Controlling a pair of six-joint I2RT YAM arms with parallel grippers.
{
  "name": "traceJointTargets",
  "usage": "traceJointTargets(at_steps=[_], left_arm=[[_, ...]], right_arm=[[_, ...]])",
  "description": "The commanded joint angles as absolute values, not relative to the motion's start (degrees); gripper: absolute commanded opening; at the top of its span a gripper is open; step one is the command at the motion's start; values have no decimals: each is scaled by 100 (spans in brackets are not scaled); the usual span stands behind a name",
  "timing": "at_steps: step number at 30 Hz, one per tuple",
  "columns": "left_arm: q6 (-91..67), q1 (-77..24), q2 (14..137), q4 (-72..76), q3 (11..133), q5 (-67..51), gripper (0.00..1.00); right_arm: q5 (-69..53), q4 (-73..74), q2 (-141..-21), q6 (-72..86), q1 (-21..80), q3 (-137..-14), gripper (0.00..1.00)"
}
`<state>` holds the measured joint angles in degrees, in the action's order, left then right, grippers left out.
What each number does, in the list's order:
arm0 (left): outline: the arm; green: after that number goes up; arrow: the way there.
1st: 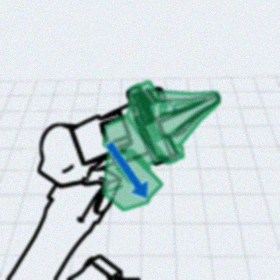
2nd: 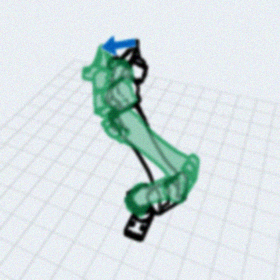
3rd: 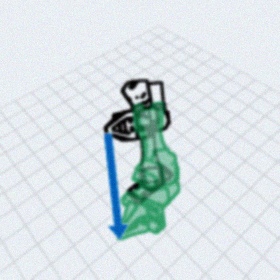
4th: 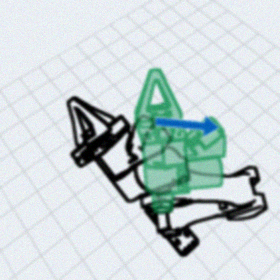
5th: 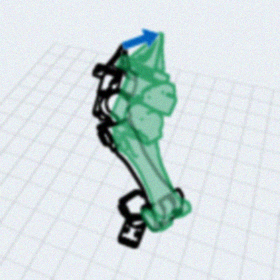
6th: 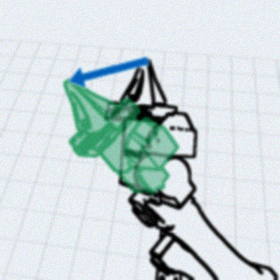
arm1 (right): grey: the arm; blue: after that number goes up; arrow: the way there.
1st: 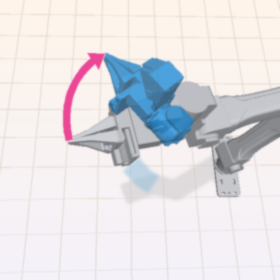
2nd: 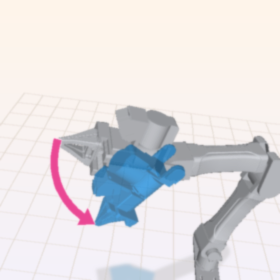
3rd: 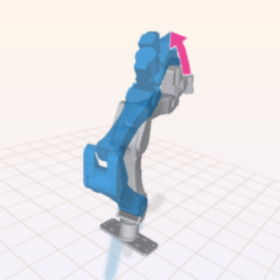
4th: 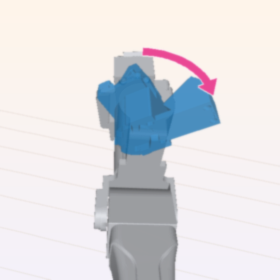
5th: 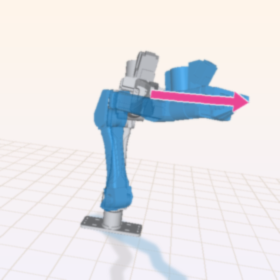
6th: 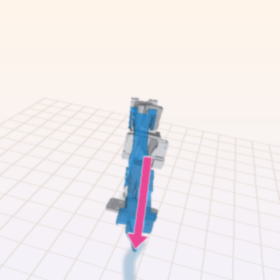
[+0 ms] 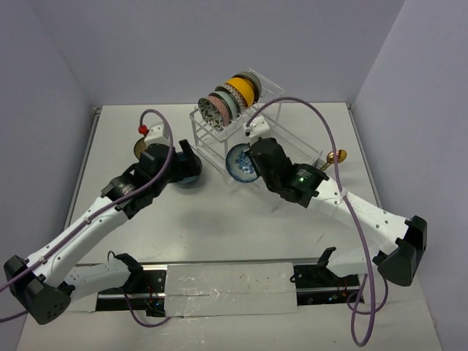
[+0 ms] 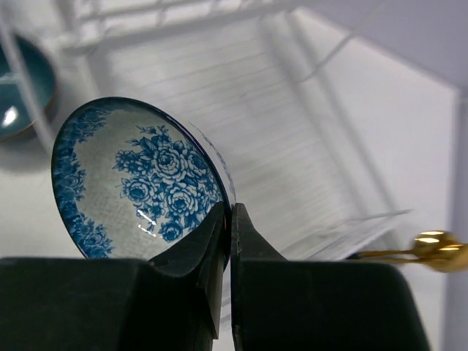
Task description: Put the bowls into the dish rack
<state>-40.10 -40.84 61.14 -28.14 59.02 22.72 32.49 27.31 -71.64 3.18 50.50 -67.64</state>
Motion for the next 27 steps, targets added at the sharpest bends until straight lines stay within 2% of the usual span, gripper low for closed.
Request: traceJointTargets(at_steps=[1,5,7,14,22,27], left_arm=[[-3903,-3430,5810,-2593,5888,1259,99],[-3604,-2585,5713,-2768,5941,844,99],[-3455,-2261,5643,-2873,5941,757,99],[-2989,-1566,5327,-2831,5591,694,99],[-2874,-1213,5291,-2593,5151,493,99],[-2821,-1072,5344,-2593,5080,439,99]], right_arm=[[4876,1786,-6846,-780,4879,-7469,0],[5510,302,-7075,-2027,4545,-7831,0],[5450,-792,-7294,-3019,4256,-7918,0],[4668,-2423,-8155,-4200,3534,-8858,0],[4149,-2786,-9807,-4851,3077,-10422,0],[3762,-2540,-10423,-4729,2971,-10871,0]])
